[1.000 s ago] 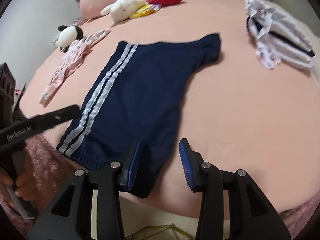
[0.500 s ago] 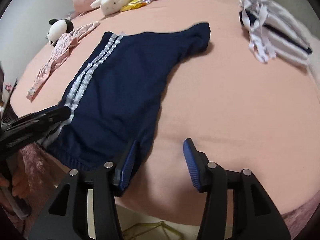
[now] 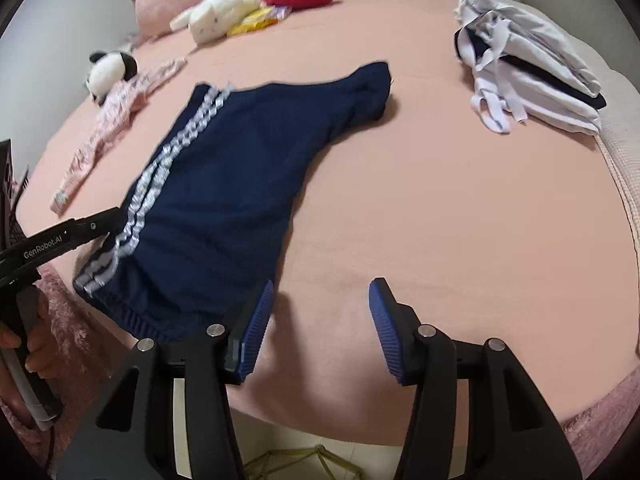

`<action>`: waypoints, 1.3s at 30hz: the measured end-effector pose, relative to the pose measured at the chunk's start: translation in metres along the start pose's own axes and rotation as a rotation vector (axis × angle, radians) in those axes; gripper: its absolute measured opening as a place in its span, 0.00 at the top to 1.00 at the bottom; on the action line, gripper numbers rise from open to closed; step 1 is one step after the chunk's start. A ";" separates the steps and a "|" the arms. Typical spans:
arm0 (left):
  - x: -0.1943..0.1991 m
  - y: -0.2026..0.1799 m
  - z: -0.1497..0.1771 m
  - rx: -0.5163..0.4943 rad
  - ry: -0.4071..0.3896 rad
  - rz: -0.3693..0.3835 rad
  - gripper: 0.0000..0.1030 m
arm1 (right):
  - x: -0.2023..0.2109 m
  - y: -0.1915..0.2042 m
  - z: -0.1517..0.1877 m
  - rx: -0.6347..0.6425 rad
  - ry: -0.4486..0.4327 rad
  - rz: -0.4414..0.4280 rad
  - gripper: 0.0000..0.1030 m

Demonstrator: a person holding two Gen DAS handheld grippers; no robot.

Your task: Fold clothes

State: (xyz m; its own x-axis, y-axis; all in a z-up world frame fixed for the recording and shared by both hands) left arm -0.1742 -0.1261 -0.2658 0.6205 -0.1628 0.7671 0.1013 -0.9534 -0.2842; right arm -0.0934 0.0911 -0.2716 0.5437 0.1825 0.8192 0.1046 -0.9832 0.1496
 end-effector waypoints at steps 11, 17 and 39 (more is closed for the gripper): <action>-0.008 -0.014 -0.030 -0.115 0.025 0.007 0.51 | 0.007 0.004 -0.027 -0.010 0.033 0.006 0.50; -0.061 -0.028 -0.034 -0.283 0.112 0.014 0.50 | -0.031 0.022 -0.054 0.057 0.032 -0.031 0.49; -0.083 -0.015 -0.077 -0.127 0.143 0.210 0.50 | -0.055 -0.031 -0.103 0.022 0.018 0.110 0.45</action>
Point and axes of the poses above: each gripper's, at about its wrist camera, not at the fingertips, and x roughly against the way its jaws point, y to its left, z to its underside, the point moved 10 cm from there along -x, roughly the way its jaws point, and after that the axes turned 6 degrees about -y, right-handed, at the moved point
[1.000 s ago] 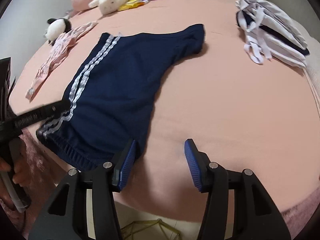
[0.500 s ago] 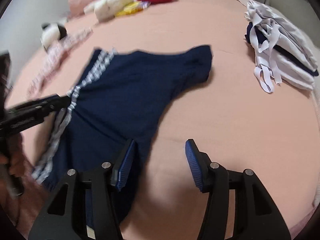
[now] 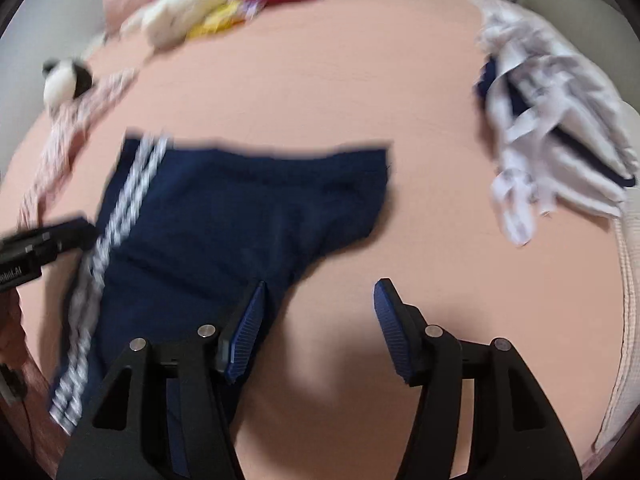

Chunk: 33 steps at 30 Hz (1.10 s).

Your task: Fold clothes

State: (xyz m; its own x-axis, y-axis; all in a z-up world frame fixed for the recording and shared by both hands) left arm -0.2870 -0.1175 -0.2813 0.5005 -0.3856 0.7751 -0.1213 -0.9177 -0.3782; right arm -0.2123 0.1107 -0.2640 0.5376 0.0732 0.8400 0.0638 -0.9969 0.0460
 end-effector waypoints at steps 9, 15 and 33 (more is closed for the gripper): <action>0.004 0.022 -0.017 0.090 -0.094 -0.091 0.50 | -0.021 -0.013 -0.012 -0.047 0.048 0.064 0.43; -0.009 -0.002 -0.008 0.057 -0.047 -0.011 0.50 | -0.035 -0.030 -0.023 -0.019 0.024 0.077 0.43; -0.014 -0.020 -0.015 0.047 -0.033 -0.068 0.49 | -0.012 0.001 -0.043 0.089 -0.050 0.050 0.43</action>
Point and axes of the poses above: each gripper's, at about its wrist camera, not at the fingertips, and x roughly against the way its jaws point, y to its left, z to its underside, the point moved 10 cm from there along -x, roughly the way its jaws point, and after that the axes turned 6 degrees about -y, right-handed, at the moved point
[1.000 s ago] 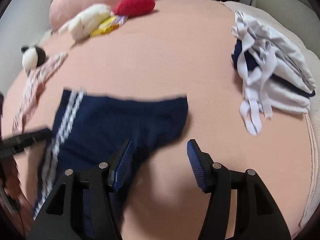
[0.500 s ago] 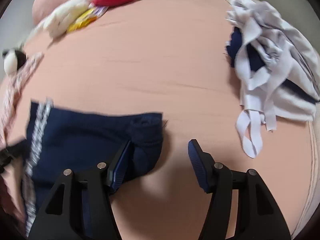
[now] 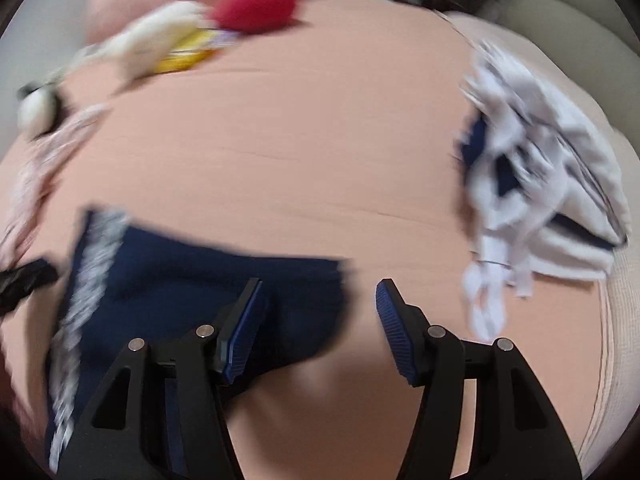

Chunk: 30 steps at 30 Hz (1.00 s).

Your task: Fold clothes

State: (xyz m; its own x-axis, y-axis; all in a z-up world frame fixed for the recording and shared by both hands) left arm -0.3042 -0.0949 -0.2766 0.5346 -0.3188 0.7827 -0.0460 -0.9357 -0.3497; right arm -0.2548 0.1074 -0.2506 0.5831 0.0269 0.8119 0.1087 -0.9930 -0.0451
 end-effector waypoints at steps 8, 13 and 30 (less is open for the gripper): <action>-0.001 0.013 0.007 0.014 0.027 -0.106 0.49 | 0.006 0.035 0.039 0.025 0.071 0.056 0.44; 0.050 -0.004 0.050 0.086 0.034 0.057 0.40 | 0.061 0.042 0.050 -0.072 0.014 -0.096 0.43; 0.112 0.001 0.121 0.174 -0.006 0.070 0.40 | 0.102 0.047 0.134 -0.116 0.055 -0.229 0.42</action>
Point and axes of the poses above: each gripper's, at about its wrist camera, not at the fingertips, and x roughly against the way its jaws point, y to its left, z to its underside, the point moved 10 cm from there along -x, roughly the way its jaws point, and after that the axes turned 6 degrees about -y, right-handed, at the moved point
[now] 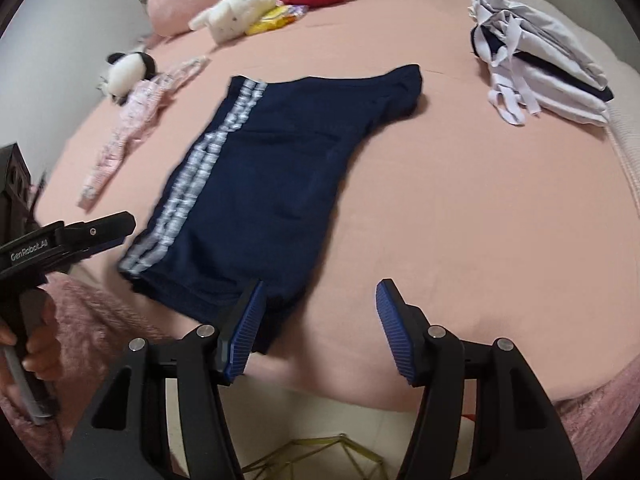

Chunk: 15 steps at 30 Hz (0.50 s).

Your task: Fold clothes

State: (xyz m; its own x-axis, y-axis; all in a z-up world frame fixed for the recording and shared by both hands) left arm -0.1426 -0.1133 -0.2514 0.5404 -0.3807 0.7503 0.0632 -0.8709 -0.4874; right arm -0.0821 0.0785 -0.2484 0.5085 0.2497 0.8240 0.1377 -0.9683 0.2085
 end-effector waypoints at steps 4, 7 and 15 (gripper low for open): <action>-0.003 0.017 0.020 -0.038 0.056 -0.096 0.40 | -0.030 0.009 0.007 0.050 0.056 0.032 0.42; 0.007 0.028 0.016 -0.034 0.036 -0.121 0.39 | -0.025 0.003 0.007 0.039 0.053 0.051 0.42; -0.004 0.009 0.032 0.100 0.081 0.080 0.40 | -0.025 0.014 0.009 -0.027 0.057 -0.097 0.33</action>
State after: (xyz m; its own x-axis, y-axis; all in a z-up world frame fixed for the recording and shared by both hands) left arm -0.1170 -0.1098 -0.2727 0.4779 -0.4750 0.7389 0.1084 -0.8029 -0.5862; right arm -0.0849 0.0591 -0.2706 0.4444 0.3421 0.8279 0.1603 -0.9397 0.3022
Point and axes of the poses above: each gripper's, at about its wrist camera, not at the fingertips, and x roughly against the way its jaws point, y to its left, z to its underside, the point moved 10 cm from there along -x, roughly the way its jaws point, and after that the axes turned 6 degrees about -y, right-handed, at the moved point
